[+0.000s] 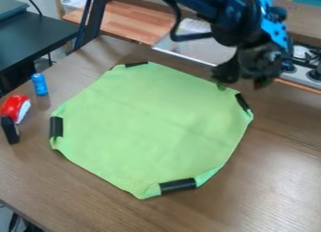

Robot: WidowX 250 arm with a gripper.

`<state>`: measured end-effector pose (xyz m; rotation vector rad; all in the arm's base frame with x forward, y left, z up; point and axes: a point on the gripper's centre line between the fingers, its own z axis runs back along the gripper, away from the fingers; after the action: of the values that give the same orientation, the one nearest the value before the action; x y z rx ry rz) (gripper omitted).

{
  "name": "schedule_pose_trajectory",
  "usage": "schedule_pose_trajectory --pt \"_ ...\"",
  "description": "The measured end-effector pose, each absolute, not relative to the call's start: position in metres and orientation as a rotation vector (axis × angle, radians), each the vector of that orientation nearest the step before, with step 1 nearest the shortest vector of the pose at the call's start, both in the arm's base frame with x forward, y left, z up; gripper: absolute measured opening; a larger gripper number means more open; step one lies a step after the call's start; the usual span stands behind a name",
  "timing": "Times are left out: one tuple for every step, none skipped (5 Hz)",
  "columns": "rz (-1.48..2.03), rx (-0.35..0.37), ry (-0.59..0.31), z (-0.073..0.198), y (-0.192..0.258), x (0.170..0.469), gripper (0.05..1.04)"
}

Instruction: Fold the cloth from top right to bottom left

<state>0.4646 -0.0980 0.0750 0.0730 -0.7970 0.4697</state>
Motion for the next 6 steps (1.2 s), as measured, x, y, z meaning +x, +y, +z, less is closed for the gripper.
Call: schedule_pose_trajectory --pt "0.463 0.104 -0.801 0.06 -0.105 0.473 1.0" --pt "0.458 0.129 -0.818 0.053 -0.105 0.48 1.0" --pt "0.455 0.134 -0.83 0.053 -0.104 0.481 1.0" --pt "0.444 0.16 -0.812 0.034 -0.102 0.479 1.0" --pt "0.45 0.167 -0.802 0.023 -0.102 0.478 1.001" --pt "0.474 0.178 -0.81 0.018 -0.102 0.478 0.934"
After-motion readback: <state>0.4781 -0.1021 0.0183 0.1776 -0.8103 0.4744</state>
